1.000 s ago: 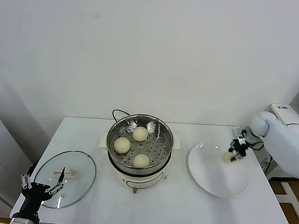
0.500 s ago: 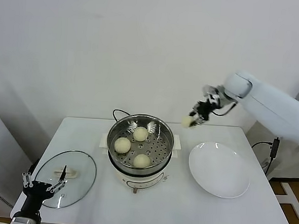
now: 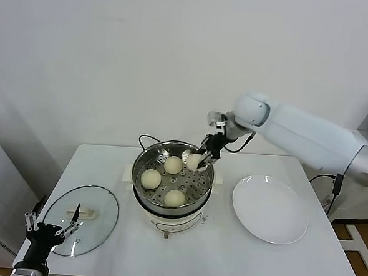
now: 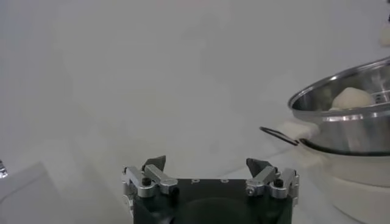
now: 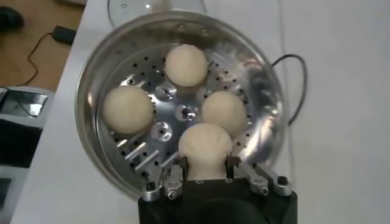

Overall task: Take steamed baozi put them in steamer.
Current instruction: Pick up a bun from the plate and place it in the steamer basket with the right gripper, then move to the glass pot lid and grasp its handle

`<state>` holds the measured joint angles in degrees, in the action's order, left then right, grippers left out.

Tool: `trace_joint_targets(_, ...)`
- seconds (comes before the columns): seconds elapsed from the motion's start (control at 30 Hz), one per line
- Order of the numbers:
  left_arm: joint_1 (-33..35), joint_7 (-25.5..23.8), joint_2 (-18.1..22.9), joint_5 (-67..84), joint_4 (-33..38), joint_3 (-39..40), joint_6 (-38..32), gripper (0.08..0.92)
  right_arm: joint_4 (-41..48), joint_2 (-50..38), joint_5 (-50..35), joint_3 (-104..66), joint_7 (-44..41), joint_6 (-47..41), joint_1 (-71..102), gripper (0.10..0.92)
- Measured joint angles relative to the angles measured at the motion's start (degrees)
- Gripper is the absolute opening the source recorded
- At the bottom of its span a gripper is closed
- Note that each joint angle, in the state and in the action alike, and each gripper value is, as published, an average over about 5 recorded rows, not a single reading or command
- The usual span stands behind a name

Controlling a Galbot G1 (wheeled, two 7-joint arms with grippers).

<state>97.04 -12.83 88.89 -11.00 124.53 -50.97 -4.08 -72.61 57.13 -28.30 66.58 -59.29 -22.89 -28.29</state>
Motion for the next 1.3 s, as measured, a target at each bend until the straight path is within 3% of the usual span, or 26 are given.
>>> trace_joint_targets(0.2,0.03,0.02,-0.41,0.55,-0.43,-0.53,-0.15,0.823,-0.13,0.28,1.29,1.06,1.04,-1.50,1.55,0.404)
trace_joint_targets(0.4,-0.40,0.03,-0.61,0.81,-0.92,-0.56,-0.16,0.823,0.26,0.79,1.90,1.27,2.02,-2.48,3.02,0.459)
trace_joint_targets(0.87,-0.54,0.11,-0.53,0.72,-1.12,-0.32,-0.14,0.823,0.82,1.11,1.38,-0.37,3.29,-3.18,3.70,0.801)
trace_joint_targets(1.1,-0.37,0.15,-0.55,0.85,-0.84,-0.45,-0.28,0.823,1.15,-0.50,-3.03,-5.49,5.48,-1.95,3.93,0.822)
trace_joint_targets(1.3,-0.50,0.26,-0.60,0.90,-0.36,-0.18,-0.31,0.823,1.84,-2.99,-12.09,-12.57,16.62,3.89,7.50,0.823)
